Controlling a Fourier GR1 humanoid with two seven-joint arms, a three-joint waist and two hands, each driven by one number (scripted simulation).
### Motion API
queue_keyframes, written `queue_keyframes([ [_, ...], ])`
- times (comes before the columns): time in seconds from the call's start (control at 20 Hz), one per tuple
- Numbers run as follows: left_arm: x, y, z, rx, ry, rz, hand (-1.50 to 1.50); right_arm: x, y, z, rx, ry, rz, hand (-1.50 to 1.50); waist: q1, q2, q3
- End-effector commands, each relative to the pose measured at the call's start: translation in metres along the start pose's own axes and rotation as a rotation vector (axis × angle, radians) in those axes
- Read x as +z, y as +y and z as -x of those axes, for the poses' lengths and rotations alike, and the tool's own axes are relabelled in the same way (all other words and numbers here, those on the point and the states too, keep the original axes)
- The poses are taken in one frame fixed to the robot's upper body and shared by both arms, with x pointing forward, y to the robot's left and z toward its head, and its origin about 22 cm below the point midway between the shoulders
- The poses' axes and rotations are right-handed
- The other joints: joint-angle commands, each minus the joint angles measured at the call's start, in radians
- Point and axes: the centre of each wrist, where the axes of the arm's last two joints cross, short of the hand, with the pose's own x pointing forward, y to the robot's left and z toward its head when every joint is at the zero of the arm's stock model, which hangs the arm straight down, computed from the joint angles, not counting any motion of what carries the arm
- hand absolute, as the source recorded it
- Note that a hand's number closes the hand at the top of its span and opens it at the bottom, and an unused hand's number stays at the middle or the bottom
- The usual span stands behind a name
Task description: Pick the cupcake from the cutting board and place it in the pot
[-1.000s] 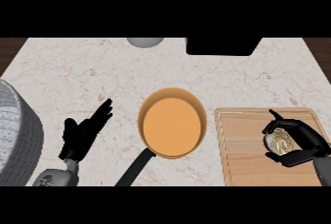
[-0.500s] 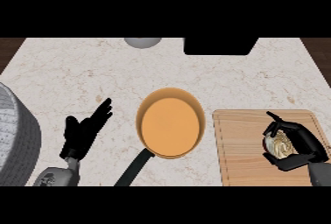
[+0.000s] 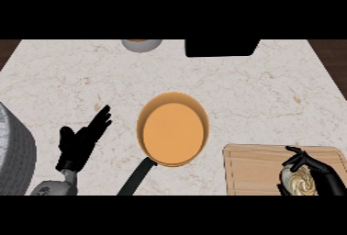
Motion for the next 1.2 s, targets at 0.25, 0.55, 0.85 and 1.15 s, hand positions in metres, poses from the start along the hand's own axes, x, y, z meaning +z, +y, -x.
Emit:
queue_keyframes([
  [0.25,0.003,-0.013,0.0,-0.008,0.006,0.029,0.0,0.053,0.018,-0.103,0.211,-0.043,0.107,1.5,0.02,0.017,0.011],
  [0.55,0.007,-0.004,0.0,-0.008,0.016,0.017,0.0,0.052,0.028,-0.186,0.393,-0.118,0.148,1.5,0.03,0.017,0.011],
  [0.85,-0.012,-0.018,-0.005,-0.009,0.011,0.055,0.0,0.039,0.05,-0.248,0.491,-0.097,0.161,1.5,0.04,0.022,0.012],
  [1.15,-0.009,-0.019,-0.015,-0.022,-0.011,0.065,0.0,0.0,0.06,-0.275,0.534,-0.094,0.183,1.5,0.076,0.026,0.008],
])
